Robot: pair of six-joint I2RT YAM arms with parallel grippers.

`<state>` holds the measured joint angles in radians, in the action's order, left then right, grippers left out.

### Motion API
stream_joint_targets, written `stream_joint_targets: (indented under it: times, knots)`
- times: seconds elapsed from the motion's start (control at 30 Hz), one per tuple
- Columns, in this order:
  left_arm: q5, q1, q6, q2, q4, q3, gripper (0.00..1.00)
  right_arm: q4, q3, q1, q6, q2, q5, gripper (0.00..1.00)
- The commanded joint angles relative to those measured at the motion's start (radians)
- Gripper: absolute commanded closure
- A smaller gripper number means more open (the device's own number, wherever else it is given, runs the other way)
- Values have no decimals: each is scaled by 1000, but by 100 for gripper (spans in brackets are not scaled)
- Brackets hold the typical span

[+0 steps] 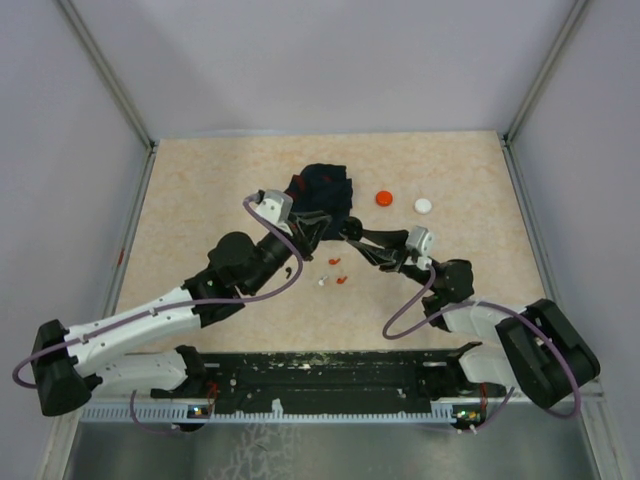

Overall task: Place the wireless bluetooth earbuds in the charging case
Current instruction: Place the earbud in the charging case.

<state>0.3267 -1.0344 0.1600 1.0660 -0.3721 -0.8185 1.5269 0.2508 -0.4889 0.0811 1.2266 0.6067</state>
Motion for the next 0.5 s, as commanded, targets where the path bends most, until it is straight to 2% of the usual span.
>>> stream_joint_targets:
  times: [0.0, 0.2, 0.47]
  knots:
    - [-22, -23, 4, 16, -88, -11, 87, 120, 45, -10, 7, 15, 4, 100]
    - [-37, -44, -2, 60, -121, -29, 87, 121, 42, -10, 11, 12, 7, 100]
    - [10, -77, -53, 106, -153, -30, 87, 115, 38, -10, 11, -5, 11, 100]
